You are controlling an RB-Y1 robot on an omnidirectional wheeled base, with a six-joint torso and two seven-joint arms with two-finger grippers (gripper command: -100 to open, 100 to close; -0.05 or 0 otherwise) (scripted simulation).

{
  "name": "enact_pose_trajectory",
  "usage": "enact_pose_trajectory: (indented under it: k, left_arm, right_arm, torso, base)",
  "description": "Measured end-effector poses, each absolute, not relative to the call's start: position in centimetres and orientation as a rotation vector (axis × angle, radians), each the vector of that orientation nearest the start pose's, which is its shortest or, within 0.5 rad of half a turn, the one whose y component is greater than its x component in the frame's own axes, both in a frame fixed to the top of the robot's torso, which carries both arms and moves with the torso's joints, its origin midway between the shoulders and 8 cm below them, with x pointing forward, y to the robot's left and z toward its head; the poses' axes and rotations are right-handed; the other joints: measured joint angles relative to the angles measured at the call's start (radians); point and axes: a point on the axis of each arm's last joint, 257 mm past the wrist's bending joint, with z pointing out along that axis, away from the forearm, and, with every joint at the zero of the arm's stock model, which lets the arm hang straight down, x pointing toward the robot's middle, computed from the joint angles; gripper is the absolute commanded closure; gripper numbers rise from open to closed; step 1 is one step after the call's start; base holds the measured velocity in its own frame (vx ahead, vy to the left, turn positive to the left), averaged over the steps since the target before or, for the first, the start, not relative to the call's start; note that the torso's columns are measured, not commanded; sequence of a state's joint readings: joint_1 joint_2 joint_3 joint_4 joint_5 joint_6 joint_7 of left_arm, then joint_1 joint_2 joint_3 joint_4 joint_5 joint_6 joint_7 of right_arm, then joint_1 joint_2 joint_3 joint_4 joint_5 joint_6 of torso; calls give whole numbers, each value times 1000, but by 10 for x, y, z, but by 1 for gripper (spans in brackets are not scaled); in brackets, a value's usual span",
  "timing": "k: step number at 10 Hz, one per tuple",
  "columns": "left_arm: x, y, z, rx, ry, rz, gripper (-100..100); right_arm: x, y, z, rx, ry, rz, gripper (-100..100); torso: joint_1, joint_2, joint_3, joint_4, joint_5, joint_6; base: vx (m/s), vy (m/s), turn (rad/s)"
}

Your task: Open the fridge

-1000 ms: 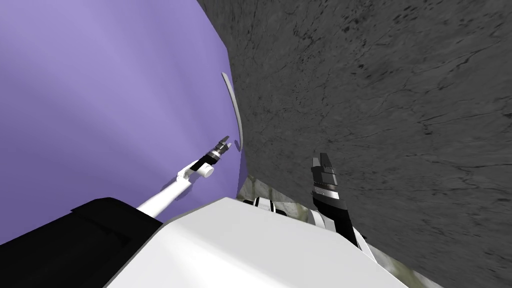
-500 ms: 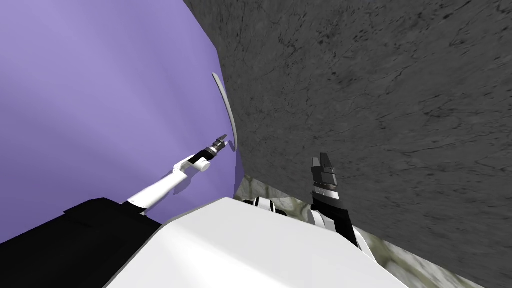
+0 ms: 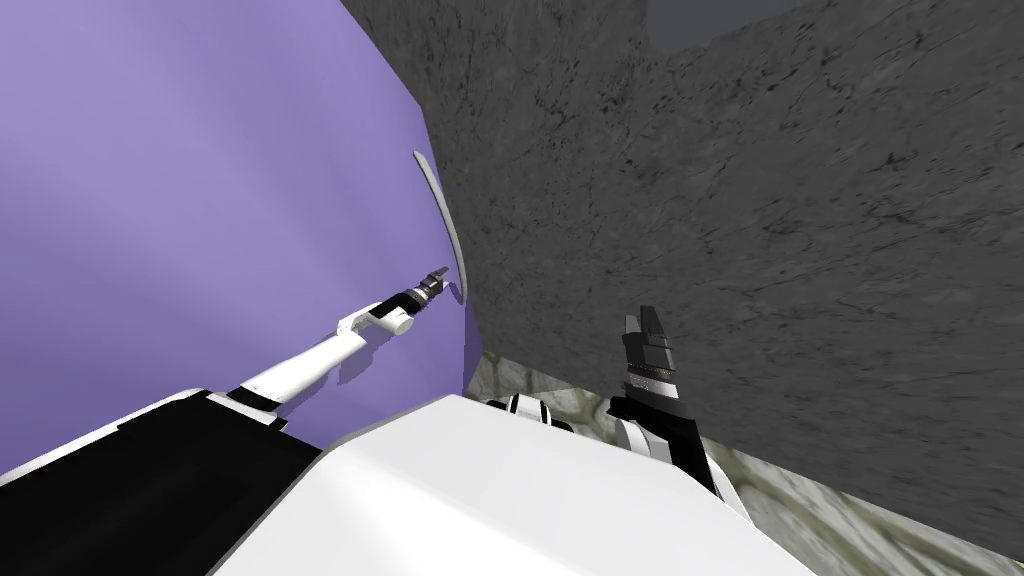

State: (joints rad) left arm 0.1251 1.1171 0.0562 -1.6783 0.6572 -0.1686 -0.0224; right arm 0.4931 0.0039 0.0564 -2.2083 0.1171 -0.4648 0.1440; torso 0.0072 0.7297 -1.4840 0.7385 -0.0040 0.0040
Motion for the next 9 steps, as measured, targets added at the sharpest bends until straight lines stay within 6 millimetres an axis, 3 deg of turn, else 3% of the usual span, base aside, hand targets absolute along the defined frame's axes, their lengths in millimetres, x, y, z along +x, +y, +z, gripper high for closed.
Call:
enact_pose_trajectory:
  k: [5,9]
  left_arm:
    - [523,505,-19,-751,1362,-866,-100]
    - [526,531,1,-757,1363,-795,-100]
  right_arm:
    - [368,-249,-14,606,787,1134,0]
    - [368,-250,-14,606,787,1134,0]
  torso:
    - [4,-2,-5,3,-7,1]
    - [5,-3,-5,1,-4,0]
  base:
    - [-25,-24,-105]
    - [-11,-8,-65]
